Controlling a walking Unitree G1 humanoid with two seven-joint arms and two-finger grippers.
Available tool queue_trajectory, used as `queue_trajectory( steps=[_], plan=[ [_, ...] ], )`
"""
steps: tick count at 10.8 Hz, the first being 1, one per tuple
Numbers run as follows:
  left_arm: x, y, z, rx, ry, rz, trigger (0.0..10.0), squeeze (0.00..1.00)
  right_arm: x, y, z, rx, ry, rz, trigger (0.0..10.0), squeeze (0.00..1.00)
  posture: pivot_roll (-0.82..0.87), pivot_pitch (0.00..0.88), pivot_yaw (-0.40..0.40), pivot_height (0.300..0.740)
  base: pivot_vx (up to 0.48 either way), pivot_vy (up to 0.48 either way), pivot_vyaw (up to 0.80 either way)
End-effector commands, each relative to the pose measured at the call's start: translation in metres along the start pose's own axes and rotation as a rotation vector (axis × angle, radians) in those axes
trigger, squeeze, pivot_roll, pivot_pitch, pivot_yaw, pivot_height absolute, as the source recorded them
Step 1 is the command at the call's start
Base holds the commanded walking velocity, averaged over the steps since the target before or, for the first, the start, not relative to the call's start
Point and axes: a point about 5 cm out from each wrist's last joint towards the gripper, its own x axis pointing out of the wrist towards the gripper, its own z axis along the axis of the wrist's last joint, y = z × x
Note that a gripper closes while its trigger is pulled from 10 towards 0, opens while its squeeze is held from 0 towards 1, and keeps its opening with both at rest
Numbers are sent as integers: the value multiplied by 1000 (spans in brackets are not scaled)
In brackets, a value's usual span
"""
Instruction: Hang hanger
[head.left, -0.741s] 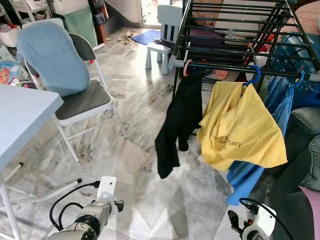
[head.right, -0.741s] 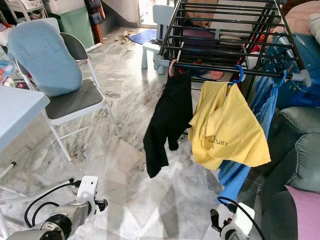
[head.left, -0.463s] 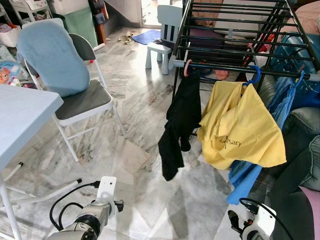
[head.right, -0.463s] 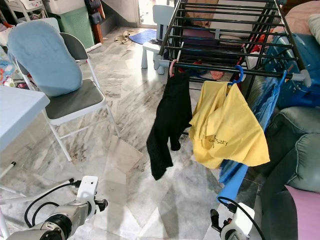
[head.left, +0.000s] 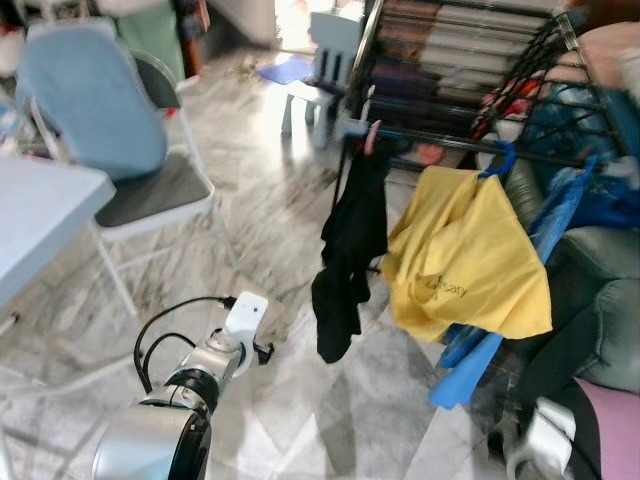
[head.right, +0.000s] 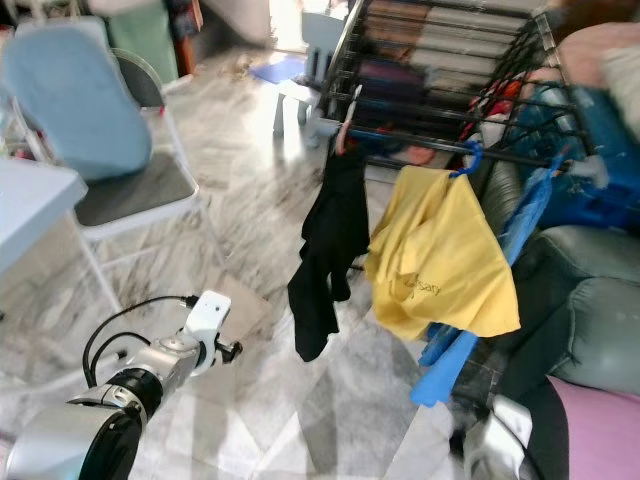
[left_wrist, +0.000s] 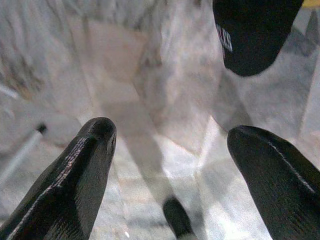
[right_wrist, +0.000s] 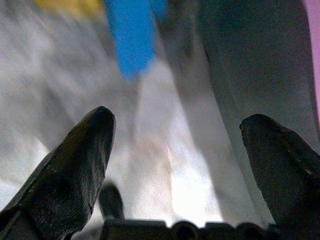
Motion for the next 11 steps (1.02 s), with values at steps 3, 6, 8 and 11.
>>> queue_trajectory(
  steps=[3,6,8,11],
  plan=[
    [-14,15,78,187,-368,27,10000,0,-9,38,99,-53,-403,268,10000,0,38,0,-98,740,0,0,0],
    [-25,41,86,183,-417,-28,10000,0,-34,84,139,-179,-596,478,10000,0,116,0,-73,740,0,0,0],
    [-30,47,80,212,-485,-66,10000,0,-49,120,127,-288,-615,595,10000,0,127,0,-9,740,0,0,0],
    [-68,46,122,282,-822,-191,10000,0,-77,117,116,-308,-686,678,10000,0,148,0,-45,740,0,0,0]
  ],
)
